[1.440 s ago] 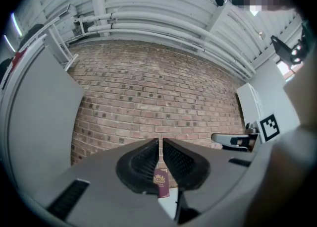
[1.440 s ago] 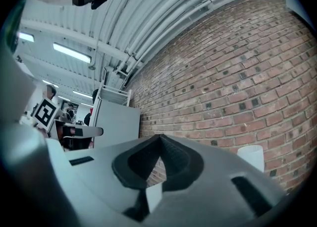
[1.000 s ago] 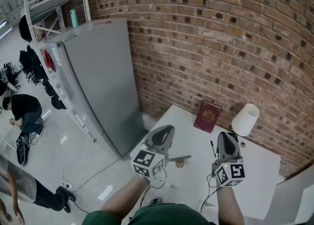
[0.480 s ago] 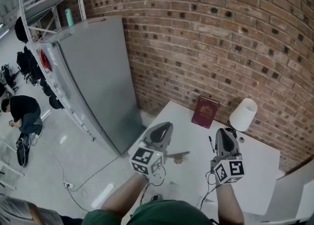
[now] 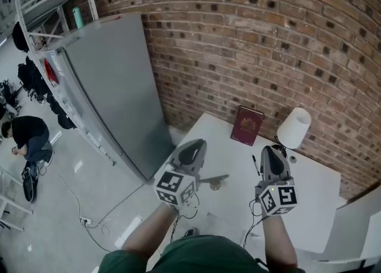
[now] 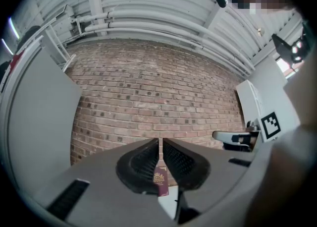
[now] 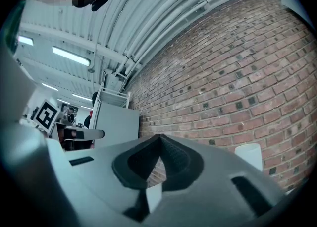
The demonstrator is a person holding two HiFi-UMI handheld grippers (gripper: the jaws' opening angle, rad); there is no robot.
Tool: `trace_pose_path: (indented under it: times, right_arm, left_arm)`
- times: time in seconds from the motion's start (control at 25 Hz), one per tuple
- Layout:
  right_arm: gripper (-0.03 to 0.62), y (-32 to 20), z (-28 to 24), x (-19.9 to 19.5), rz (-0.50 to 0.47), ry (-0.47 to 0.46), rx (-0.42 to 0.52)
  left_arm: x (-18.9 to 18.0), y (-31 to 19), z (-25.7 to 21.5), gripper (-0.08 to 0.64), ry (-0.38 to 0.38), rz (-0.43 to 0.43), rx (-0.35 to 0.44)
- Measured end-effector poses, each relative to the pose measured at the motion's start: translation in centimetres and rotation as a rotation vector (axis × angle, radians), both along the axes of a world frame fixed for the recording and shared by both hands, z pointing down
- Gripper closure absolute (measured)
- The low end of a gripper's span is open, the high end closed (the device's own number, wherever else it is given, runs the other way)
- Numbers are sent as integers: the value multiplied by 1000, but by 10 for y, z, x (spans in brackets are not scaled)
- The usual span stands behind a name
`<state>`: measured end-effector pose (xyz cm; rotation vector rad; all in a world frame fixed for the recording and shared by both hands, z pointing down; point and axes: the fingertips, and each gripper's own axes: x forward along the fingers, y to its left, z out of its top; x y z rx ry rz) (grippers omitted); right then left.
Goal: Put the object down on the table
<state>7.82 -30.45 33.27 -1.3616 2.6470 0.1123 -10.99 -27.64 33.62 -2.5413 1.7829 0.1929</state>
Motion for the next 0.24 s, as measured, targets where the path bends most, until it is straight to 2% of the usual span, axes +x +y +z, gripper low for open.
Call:
trace_pose_path:
  times: [0.24]
  right_arm:
    - [592, -3, 4, 7, 0, -4, -3]
  left_arm:
    - [8, -3, 5, 535, -9, 3, -5]
